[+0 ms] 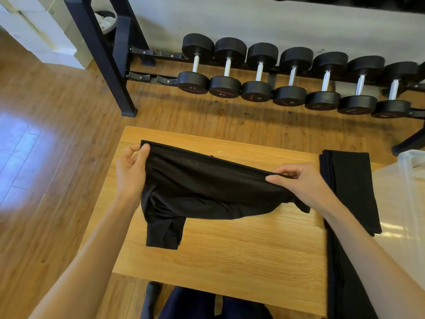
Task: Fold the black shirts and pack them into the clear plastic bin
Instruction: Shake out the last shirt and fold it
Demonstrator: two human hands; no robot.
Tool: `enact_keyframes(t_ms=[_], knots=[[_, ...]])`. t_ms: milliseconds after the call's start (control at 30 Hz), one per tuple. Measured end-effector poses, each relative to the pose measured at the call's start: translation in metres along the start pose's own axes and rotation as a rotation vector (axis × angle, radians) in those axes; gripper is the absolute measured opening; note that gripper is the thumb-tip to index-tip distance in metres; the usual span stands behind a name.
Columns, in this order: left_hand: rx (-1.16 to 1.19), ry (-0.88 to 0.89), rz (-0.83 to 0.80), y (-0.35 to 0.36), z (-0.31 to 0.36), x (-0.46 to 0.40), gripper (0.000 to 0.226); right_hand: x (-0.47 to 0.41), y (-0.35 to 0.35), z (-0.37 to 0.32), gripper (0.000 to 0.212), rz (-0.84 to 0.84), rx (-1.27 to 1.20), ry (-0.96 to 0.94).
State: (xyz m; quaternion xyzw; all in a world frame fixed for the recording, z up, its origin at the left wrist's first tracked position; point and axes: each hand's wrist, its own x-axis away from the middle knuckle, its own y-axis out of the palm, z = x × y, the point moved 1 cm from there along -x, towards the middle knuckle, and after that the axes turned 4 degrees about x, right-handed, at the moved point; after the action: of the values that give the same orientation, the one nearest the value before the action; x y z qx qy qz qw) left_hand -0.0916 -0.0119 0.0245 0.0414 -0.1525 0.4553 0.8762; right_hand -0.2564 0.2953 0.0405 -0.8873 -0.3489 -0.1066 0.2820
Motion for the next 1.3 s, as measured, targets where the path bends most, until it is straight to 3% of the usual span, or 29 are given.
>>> enact_keyframes(t_ms=[200, 467, 733, 900, 1067, 1300], knots=[[-0.07, -0.058, 0.148, -0.035, -0.017, -0.022, 0.013, -0.015, 0.021, 0.014, 0.004, -0.031, 0.0, 0.034], [-0.023, -0.089, 0.257, -0.057, -0.027, -0.038, 0.019, -0.027, 0.025, 0.015, 0.007, 0.118, 0.003, 0.014], [0.026, -0.238, 0.188, -0.06, -0.038, -0.044, 0.01, -0.034, 0.036, 0.032, 0.007, 0.173, 0.041, 0.074], [-0.05, -0.239, 0.195, -0.058, -0.043, -0.048, 0.016, -0.038, 0.037, 0.041, 0.012, 0.251, -0.083, 0.175], [-0.092, -0.25, 0.142, -0.054, -0.045, -0.057, 0.019, -0.047, 0.034, 0.047, 0.015, 0.223, -0.006, 0.204], [-0.121, -0.23, -0.013, -0.054, -0.037, -0.065, 0.025, -0.057, 0.034, 0.055, 0.01, 0.302, -0.063, 0.328]])
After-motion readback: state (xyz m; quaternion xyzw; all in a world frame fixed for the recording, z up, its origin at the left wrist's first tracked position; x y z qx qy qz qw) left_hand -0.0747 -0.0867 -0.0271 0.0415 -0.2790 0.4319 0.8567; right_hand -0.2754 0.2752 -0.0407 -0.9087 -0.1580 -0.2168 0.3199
